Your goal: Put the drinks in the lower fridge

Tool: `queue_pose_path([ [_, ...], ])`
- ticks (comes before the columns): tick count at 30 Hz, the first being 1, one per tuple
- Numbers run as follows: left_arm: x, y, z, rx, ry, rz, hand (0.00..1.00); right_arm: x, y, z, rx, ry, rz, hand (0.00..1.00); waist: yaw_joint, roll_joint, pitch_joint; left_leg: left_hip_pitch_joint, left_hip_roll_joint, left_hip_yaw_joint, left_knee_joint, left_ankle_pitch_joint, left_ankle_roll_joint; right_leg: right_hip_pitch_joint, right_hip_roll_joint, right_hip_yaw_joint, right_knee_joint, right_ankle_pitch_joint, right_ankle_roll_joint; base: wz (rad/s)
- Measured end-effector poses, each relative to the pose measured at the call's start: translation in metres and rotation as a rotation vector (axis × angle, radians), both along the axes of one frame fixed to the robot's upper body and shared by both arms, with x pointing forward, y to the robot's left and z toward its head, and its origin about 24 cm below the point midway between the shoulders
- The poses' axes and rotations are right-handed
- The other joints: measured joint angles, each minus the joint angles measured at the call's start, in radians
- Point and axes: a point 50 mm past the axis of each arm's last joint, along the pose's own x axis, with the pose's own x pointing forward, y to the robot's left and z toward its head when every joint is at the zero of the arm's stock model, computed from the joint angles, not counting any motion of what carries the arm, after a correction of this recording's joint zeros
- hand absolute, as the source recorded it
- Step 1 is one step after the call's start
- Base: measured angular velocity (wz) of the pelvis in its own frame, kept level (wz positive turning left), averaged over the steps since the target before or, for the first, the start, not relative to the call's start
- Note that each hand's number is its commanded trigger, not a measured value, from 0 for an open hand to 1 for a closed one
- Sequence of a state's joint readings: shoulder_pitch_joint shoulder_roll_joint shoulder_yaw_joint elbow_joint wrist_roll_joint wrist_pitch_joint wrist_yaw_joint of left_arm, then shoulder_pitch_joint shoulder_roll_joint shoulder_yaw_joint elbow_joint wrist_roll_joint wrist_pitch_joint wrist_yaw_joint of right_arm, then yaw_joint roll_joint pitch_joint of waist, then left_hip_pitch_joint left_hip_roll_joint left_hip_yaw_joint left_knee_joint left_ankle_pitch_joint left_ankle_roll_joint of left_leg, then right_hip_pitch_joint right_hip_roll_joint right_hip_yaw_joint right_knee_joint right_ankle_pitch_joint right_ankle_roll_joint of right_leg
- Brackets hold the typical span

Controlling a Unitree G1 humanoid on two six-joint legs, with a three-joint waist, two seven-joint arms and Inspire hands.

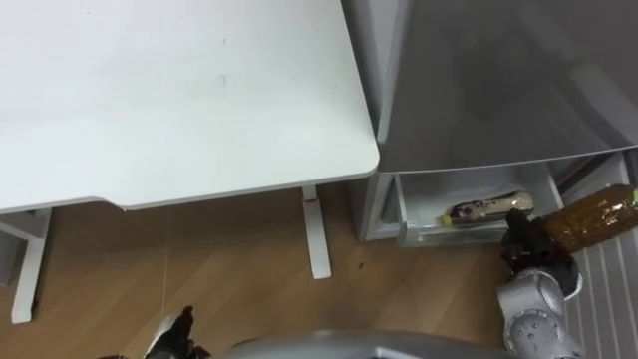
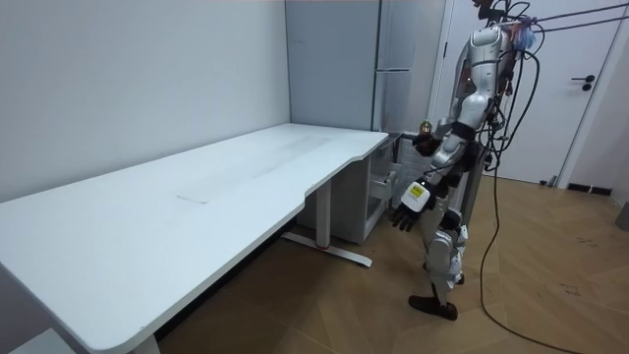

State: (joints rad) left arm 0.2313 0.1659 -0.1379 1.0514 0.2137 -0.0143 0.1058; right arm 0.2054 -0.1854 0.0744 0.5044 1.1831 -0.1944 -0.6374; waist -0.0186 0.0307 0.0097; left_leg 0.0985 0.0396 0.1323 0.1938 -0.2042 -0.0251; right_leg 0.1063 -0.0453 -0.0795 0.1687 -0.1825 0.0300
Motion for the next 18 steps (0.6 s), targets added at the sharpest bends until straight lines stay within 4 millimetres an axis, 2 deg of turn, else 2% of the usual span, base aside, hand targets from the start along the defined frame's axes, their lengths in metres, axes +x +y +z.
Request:
queue_pose_path([
  [5,-0.013,0.0,-0.001,-0.017,0.015,0.099,0.0,-0.01,-0.002,-0.009,0.102,-0.012,-0.105,1.0,-0.001,0.014,-0.0027,-0.004,-0.001,-0.002,0.004,0.0,0.0,-0.004,-0.001,-0.002,0.006,-0.01,-0.002,0.01],
  [12,-0.024,-0.001,-0.001,-0.027,0.032,0.143,0.0,-0.008,-0.001,-0.012,0.223,-0.124,-0.183,1.0,0.026,0.018,-0.0034,-0.024,-0.001,-0.01,0.011,0.0,0.0,-0.024,-0.004,-0.015,0.018,-0.015,-0.004,0.03],
  [18,-0.028,0.001,-0.001,-0.023,0.047,0.16,0.0,-0.001,0.0,-0.014,0.288,-0.219,-0.212,1.0,0.028,0.019,-0.0045,-0.036,-0.003,-0.032,0.016,0.0,0.0,-0.019,-0.005,-0.037,0.016,-0.015,-0.004,0.11],
])
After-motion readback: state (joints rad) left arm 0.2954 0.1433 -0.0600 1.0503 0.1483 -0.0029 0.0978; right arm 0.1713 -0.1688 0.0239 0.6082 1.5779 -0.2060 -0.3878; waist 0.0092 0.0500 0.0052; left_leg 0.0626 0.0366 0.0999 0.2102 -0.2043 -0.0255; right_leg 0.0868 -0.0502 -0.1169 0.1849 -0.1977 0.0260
